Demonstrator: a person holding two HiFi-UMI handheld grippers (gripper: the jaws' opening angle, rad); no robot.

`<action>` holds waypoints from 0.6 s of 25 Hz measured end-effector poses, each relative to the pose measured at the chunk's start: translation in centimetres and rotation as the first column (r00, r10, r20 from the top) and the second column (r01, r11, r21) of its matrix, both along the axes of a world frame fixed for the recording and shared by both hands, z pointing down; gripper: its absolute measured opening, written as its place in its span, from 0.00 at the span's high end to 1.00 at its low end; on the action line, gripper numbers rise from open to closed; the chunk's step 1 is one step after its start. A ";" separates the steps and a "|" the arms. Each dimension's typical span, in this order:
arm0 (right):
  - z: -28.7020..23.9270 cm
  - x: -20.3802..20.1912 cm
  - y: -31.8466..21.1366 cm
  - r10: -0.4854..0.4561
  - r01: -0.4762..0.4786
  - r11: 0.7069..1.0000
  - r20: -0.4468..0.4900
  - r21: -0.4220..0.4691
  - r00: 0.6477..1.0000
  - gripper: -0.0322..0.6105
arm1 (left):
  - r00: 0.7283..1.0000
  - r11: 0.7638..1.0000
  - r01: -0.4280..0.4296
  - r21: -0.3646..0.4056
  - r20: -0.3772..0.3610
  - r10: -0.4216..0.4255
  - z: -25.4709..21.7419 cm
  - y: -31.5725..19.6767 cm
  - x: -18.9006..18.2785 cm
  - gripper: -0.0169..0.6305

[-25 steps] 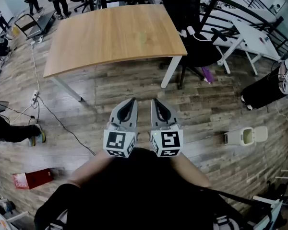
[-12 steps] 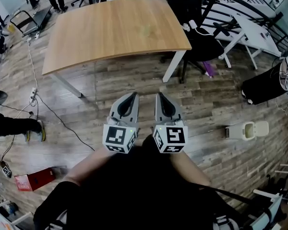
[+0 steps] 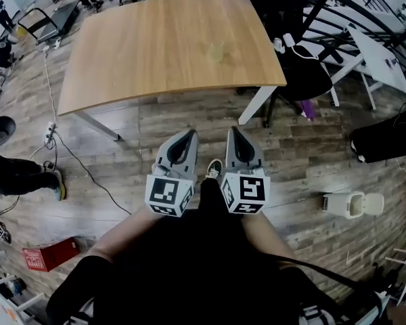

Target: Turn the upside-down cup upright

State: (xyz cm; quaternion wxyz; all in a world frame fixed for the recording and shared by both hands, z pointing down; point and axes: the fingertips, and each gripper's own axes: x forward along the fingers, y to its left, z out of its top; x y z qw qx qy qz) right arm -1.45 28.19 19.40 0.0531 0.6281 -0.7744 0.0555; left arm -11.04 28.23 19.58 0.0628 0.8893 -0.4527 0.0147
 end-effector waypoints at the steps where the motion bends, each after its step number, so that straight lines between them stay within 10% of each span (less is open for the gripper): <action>1: 0.1 0.3 -2.1 -0.010 0.010 1.000 -0.010 0.003 1.000 0.93 | 1.000 1.000 0.008 -0.003 0.002 -0.008 0.1 -1.9 0.5 0.96; 15: 3.8 6.9 -26.8 -0.180 0.179 0.979 0.001 -0.097 0.984 0.93 | 0.994 0.992 0.102 -0.080 0.057 -0.098 3.5 -25.8 9.6 0.96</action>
